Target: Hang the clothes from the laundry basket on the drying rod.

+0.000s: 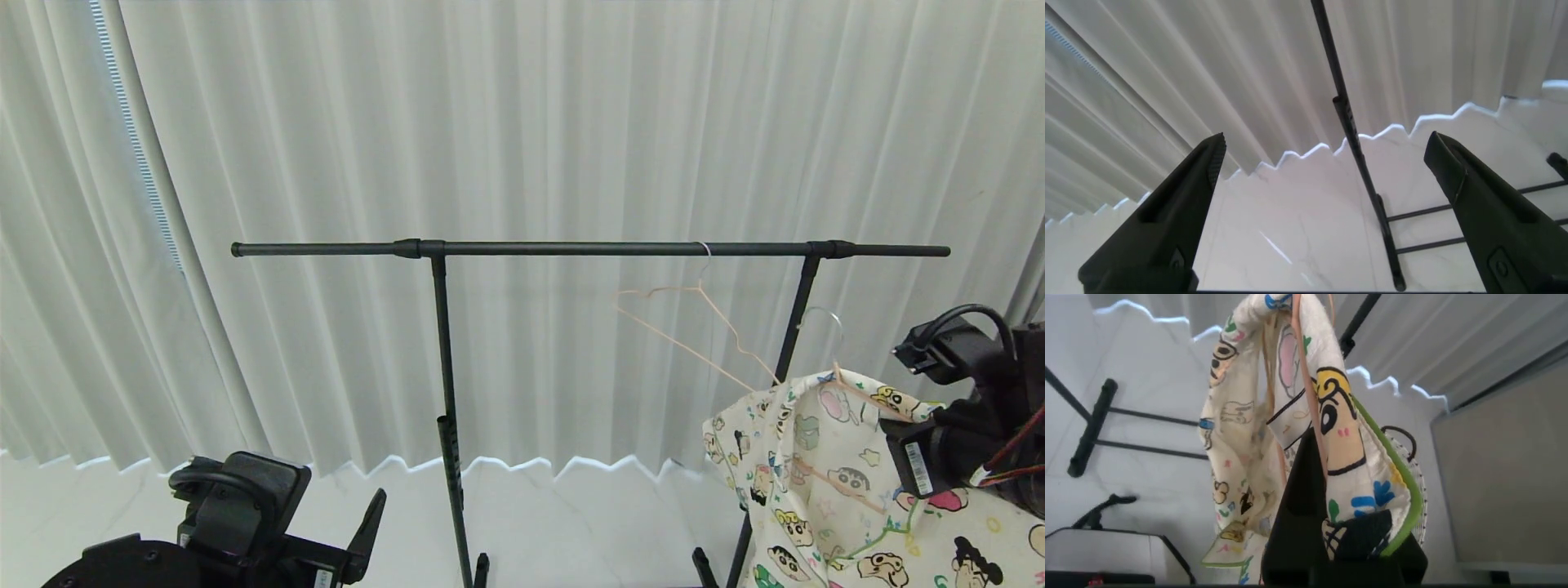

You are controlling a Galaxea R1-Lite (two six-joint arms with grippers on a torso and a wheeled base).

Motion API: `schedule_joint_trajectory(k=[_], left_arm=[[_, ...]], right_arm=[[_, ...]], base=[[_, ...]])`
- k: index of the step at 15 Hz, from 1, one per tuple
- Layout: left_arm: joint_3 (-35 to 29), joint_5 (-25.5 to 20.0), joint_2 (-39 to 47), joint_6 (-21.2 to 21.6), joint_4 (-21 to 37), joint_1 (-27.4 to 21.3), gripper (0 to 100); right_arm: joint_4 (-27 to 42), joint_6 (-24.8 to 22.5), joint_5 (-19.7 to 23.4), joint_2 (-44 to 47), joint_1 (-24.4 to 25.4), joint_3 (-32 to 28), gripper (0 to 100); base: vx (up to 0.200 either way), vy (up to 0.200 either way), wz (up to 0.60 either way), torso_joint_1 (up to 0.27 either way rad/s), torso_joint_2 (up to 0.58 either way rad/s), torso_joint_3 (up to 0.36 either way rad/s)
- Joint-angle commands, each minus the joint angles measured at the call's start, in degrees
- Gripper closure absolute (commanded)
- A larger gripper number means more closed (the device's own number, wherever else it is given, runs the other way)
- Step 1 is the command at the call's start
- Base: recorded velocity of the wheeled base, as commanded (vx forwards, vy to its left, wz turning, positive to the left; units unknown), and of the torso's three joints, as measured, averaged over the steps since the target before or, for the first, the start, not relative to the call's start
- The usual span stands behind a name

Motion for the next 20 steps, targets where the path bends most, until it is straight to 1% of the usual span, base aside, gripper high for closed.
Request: schedule_joint_trajectory(k=[1,2,3,5,8,9,11,13,15,17,20], left_arm=[[0.0,-0.1,0.1,0.0,0.0,-0.1,0],[0.0,-0.1,0.1,-0.2,-0.1,0.0,0],[0.0,-0.1,0.1,-0.3,-0.1,0.4,0],[0.0,-0.5,0.3,-0.3,0.0,0.6,0],[0.0,-0.7,0.6,-0.4,-0.1,0.8,0],[0.0,-0.7,0.5,-0.4,-0.1,0.8,0],[0.0,-0.8,0.6,-0.4,-0.1,0.8,0],[0.0,-0.8,0.6,-0.4,-0.1,0.8,0],[0.0,-0.8,0.6,-0.4,-0.1,1.0,0],[-0.1,-0.8,0.5,-0.7,-0.1,1.0,0],[-0.3,-0.8,0.3,-0.8,-0.1,1.0,0]], right_arm=[[-0.1,1.1,-0.2,2.4,0.4,-1.3,100],[-0.8,2.5,-0.1,3.3,0.4,-2.2,100],[-3.1,3.5,0.0,4.3,0.4,-2.2,100],[-7.6,3.6,1.0,5.4,0.4,-2.0,100],[-13.0,3.6,8.7,6.0,0.2,-1.6,100],[-14.8,3.6,10.6,6.3,0.2,-1.2,100],[-21.3,3.6,14.2,6.7,0.2,1.0,100],[-25.3,3.7,16.6,6.7,0.2,2.6,100],[-29.8,4.8,17.4,7.4,0.2,3.1,100],[-32.7,5.1,17.7,7.7,0.2,3.3,100],[-34.3,5.4,18.5,7.4,0.3,3.3,100]], base=[[0.000,0.000,0.00,0.000,0.00,0.000],[0.000,0.000,0.00,0.000,0.00,0.000],[0.000,0.000,0.00,0.000,0.00,0.000],[0.000,0.000,0.00,0.000,0.00,0.000],[0.000,0.000,0.00,0.000,0.00,0.000],[0.000,0.000,0.00,0.000,0.00,0.000],[0.000,0.000,0.00,0.000,0.00,0.000],[0.000,0.000,0.00,0.000,0.00,0.000],[0.000,0.000,0.00,0.000,0.00,0.000],[0.000,0.000,0.00,0.000,0.00,0.000],[0.000,0.000,0.00,0.000,0.00,0.000]])
